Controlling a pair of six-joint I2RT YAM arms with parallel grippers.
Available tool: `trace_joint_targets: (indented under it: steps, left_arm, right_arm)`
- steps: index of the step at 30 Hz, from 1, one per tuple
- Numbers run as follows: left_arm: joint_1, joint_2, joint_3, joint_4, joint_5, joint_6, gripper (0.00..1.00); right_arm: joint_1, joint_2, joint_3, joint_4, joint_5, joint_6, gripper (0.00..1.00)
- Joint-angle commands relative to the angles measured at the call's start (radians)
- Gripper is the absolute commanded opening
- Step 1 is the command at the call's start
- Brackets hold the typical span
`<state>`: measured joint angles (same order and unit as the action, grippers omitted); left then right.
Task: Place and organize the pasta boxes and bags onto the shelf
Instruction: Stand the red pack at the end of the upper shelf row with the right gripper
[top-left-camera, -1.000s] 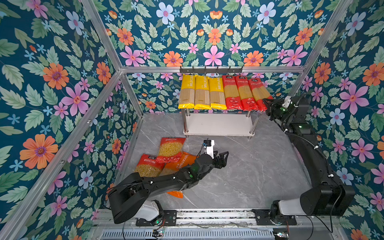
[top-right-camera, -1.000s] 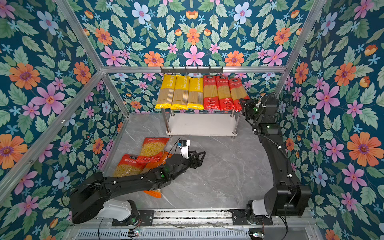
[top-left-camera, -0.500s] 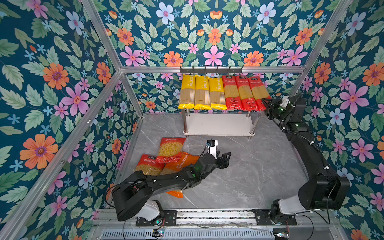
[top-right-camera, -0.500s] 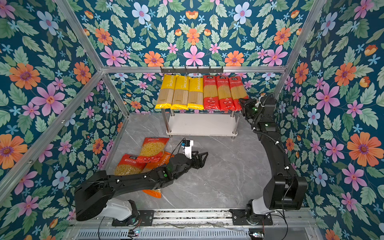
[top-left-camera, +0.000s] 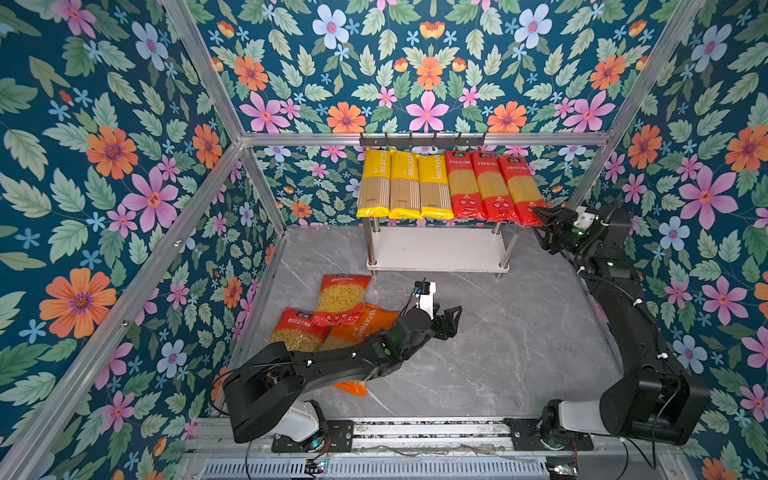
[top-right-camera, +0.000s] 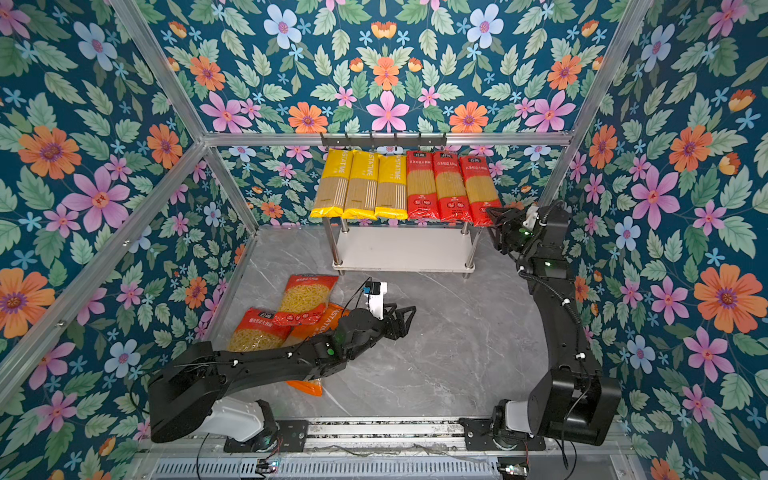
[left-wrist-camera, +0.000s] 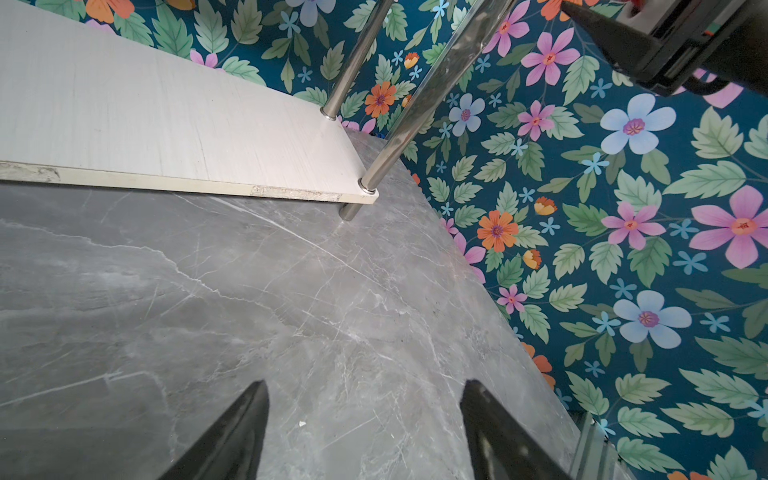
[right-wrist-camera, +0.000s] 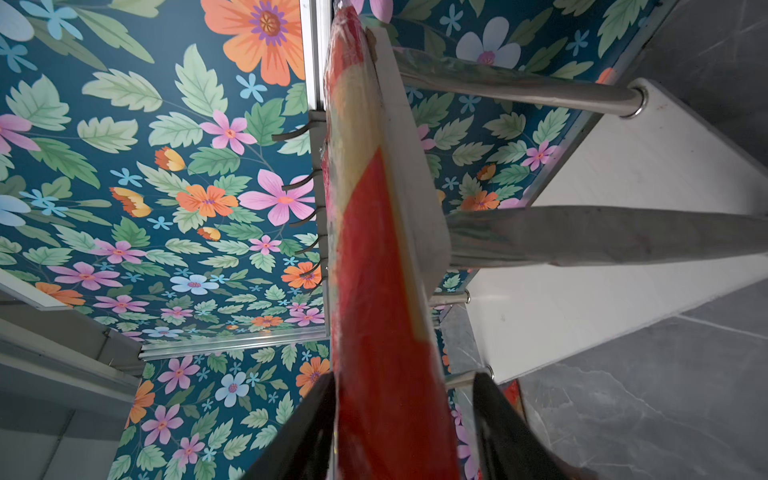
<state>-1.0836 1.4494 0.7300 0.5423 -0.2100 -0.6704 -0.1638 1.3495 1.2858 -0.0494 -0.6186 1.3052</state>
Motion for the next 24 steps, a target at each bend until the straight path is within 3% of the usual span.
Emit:
trace_joint_targets:
  steps: [1,8,12,20,24]
  left_arm:
    - [-0.003,0.005,0.008,0.011,0.0,0.015,0.75]
    - [-0.008,0.001,0.007,0.002,-0.011,0.019,0.75]
    - [-0.011,-0.001,0.006,0.001,-0.019,0.017,0.74]
    - [-0.012,-0.081,-0.005,-0.09,-0.103,0.093,0.76]
    - [-0.007,-0.105,-0.001,-0.149,-0.147,0.152,0.78]
  right_arm:
    - [-0.002,-0.005,0.001,0.027,-0.017,0.0,0.43]
    - [0.018,0.058,0.057,0.068,-0.032,0.006,0.19]
    - [0.027,0.069,0.057,0.073,-0.05,0.011,0.17]
    - [0.015,-0.021,0.005,0.03,-0.078,-0.033,0.53]
    - [0.019,-0.081,-0.036,0.017,-0.119,-0.082,0.62]
